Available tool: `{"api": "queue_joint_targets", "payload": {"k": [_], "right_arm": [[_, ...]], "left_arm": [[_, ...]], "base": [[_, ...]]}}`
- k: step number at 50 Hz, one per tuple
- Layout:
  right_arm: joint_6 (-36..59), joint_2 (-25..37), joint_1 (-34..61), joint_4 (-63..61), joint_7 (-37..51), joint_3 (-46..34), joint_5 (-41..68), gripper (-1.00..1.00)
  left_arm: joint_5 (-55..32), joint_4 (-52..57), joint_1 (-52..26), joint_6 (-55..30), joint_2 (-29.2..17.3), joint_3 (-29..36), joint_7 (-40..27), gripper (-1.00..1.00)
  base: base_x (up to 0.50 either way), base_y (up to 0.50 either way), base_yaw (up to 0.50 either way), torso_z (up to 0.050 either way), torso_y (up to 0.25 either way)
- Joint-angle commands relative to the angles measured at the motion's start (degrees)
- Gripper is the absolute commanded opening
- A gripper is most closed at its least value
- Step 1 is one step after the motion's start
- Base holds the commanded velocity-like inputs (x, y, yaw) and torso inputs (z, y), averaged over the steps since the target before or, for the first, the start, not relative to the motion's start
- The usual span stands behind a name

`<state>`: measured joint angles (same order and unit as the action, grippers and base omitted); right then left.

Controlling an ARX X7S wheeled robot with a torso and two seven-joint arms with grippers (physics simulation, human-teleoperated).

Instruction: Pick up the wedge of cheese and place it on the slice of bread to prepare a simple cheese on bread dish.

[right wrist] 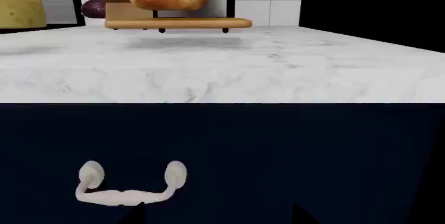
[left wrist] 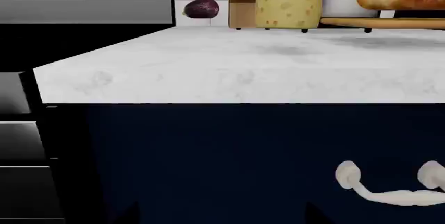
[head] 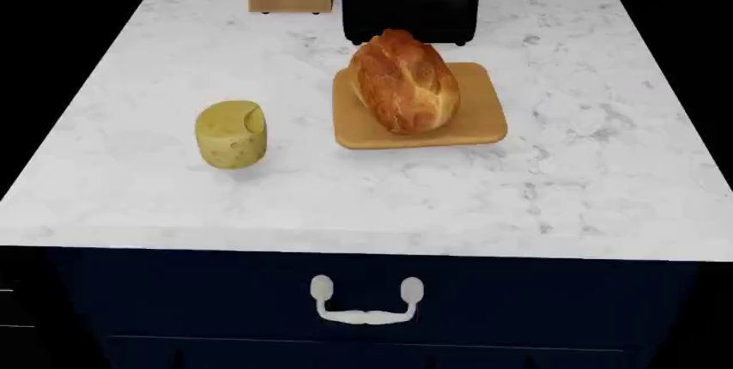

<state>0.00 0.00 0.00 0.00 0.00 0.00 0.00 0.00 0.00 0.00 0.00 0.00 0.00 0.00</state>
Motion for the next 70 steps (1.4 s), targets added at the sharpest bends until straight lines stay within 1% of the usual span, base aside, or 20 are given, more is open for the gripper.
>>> {"api": "queue_joint_targets", "payload": {"k": [1,8,15,18,19,20,21,24,41,42,49,59,61,62,64,67,70], "right_arm": [[0.00,0.54,0.00,0.00,0.72,-0.72,0.00,1.00],[-0.19,2.03,0.17,0.15,1.91,-2.71,1.69,1.00],[0.07,2.84,0.20,-0.19,3.09,-3.58,2.58,1.00],[-0.21,3.16,0.26,0.07,3.45,-3.92,2.82,1.00],[-0.27,3.25,0.26,0.15,3.60,-3.96,2.94,1.00],[-0.63,3.35,0.38,0.63,3.69,-4.04,3.03,1.00],[-0.48,3.44,0.42,0.58,3.78,-4.17,3.11,1.00],[-0.20,3.67,0.37,0.28,4.13,-4.45,3.36,1.00],[-0.03,4.83,0.45,0.04,5.68,-5.77,4.47,1.00],[-1.52,4.98,0.25,-0.03,4.51,-5.93,5.60,1.00],[-1.76,5.31,0.12,-0.07,5.06,-6.16,6.43,1.00],[-0.03,5.84,0.20,-0.80,6.92,-6.71,6.59,1.00],[0.58,5.72,-0.43,-2.47,8.02,-5.88,7.33,1.00],[1.16,5.94,-0.74,-3.52,8.07,-5.77,7.71,1.00],[2.11,6.74,-0.99,-4.82,8.87,-6.18,6.26,1.00],[4.16,7.57,-1.36,-7.60,9.55,-5.64,6.49,1.00],[6.21,8.36,-1.47,-10.48,9.78,-5.28,7.01,1.00]], "left_arm": [[-0.68,-0.03,0.04,0.08,-0.68,0.65,-0.64,1.00],[-1.65,-0.03,-0.11,-0.29,-2.14,2.95,-2.21,1.00],[-2.76,0.22,-0.08,-0.11,-2.99,3.81,-2.97,1.00],[-4.48,0.92,0.44,1.46,-3.61,4.42,-1.38,1.00],[-5.06,1.23,0.75,1.73,-3.90,5.01,-0.41,1.00],[-3.72,1.17,0.90,2.88,-3.95,5.15,-1.49,1.00],[-5.83,1.78,0.97,1.91,-4.19,5.24,0.02,1.00],[-5.08,1.09,0.84,2.49,-4.44,5.82,-0.51,1.00],[-6.78,1.38,0.78,2.37,-5.58,6.98,-1.38,1.00],[-6.70,1.20,0.73,2.57,-5.65,7.13,-1.45,1.00],[-7.14,0.81,0.65,3.11,-6.09,7.60,-1.82,1.00],[-7.64,1.48,0.74,2.77,-6.63,8.17,-2.66,1.00],[-7.27,0.99,0.70,3.36,-6.59,7.69,-3.74,1.00],[-6.37,1.95,0.71,1.90,-6.47,7.40,-5.41,1.00],[-6.24,3.49,1.02,1.19,-6.85,7.55,-5.67,1.00],[-5.87,7.41,1.69,-0.91,-7.46,7.43,-6.68,1.00],[-5.93,9.10,1.36,-1.96,-7.78,7.45,-7.04,1.00]], "base": [[0.00,0.00,0.00,0.000,0.000],[0.00,0.00,0.00,0.000,0.000],[0.00,0.00,0.00,0.000,0.000],[0.00,0.00,0.00,0.000,0.000],[0.00,0.00,0.00,0.039,0.000],[0.00,0.00,0.00,0.049,0.000],[0.00,0.00,0.00,0.050,0.000],[0.00,0.00,0.00,0.050,0.000],[0.00,0.00,0.00,0.050,0.000],[0.00,0.00,0.00,0.050,0.000],[0.00,0.00,0.00,0.050,0.000],[0.00,0.00,0.00,0.050,0.000],[0.00,0.00,0.00,0.050,0.000],[0.00,0.00,0.00,0.011,0.000],[0.00,0.00,0.00,0.000,0.000],[0.00,0.00,0.00,0.000,0.000],[0.00,0.00,0.00,0.000,0.000]]}}
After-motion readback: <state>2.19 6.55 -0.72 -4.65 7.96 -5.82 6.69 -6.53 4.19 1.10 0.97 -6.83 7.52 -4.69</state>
